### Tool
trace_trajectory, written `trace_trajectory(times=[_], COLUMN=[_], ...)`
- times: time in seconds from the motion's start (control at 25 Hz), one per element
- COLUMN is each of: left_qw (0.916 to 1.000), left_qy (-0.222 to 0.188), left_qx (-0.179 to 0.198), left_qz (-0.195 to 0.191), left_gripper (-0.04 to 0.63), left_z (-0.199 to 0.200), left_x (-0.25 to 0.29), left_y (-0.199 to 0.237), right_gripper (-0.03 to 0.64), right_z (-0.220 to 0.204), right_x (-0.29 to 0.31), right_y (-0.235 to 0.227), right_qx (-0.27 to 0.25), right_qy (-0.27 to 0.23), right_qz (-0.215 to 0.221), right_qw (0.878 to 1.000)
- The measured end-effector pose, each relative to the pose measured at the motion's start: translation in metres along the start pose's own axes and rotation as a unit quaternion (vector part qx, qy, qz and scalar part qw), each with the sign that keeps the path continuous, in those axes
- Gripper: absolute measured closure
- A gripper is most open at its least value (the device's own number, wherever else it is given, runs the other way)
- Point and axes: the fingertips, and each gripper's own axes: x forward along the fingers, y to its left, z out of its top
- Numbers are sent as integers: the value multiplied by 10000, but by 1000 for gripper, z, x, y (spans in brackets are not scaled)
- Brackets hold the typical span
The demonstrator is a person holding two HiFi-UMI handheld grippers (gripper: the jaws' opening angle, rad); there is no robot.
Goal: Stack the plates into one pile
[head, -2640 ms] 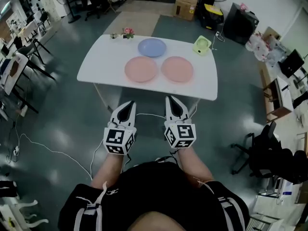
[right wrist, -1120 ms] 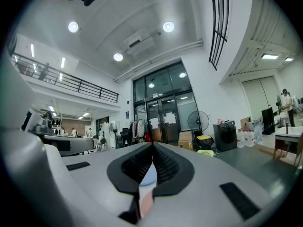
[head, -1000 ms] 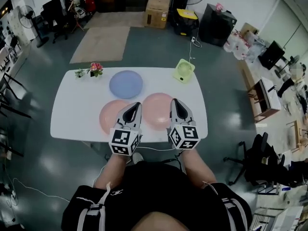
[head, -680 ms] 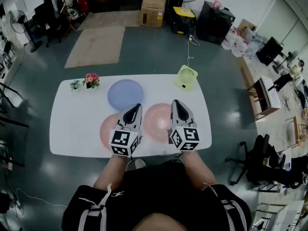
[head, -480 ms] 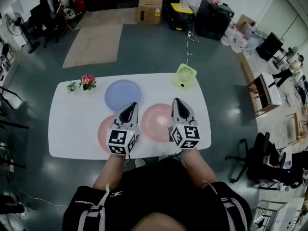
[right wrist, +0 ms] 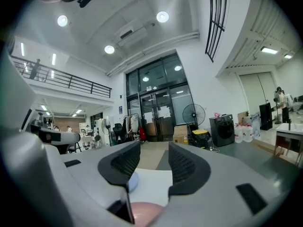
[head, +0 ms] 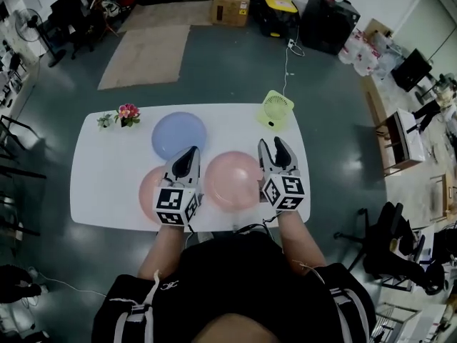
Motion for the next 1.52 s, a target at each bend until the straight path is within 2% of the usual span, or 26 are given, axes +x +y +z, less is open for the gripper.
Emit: trace_trajectory(times=[0.24,0.4,0.6,0.8,1.0,1.12,1.24,1.52], left_qw=[9997,9992,9981,9966,9947,9936,9927,9911], left_qy=[114,252,391,466,521,543,563,513], left_qx=[29,16,4,-39,-110,-140,-144,-150], left_qz=[196,320,477,674,880,978,1057,1218], left_gripper=[583,583,583,583,583,583,583,583], left_z=[-8,-21,-35,-45,-55,-58,-60,-58], left_x=[7,8,6,3,-4,-8,-14,-24], left_y=[-10,-13,-16,-14,-12,-10,-10,-2], right_gripper=[430,428,423,420,430,523,579,574], right_z=[-47,-118,-207,-270,-311,-319,-314,-288], right_x=[9,11,-6,-25,-42,-42,-38,-26], right_y=[-41,-59,-69,-80,-74,-75,-86,-78], right_qx=[65,105,159,425,1201,1847,2795,3124], right_qy=[616,1547,2668,3483,4161,4297,4075,3817], right_qz=[-53,74,273,283,477,379,34,178], right_qw=[9981,9879,9632,9360,9001,8831,8694,8697])
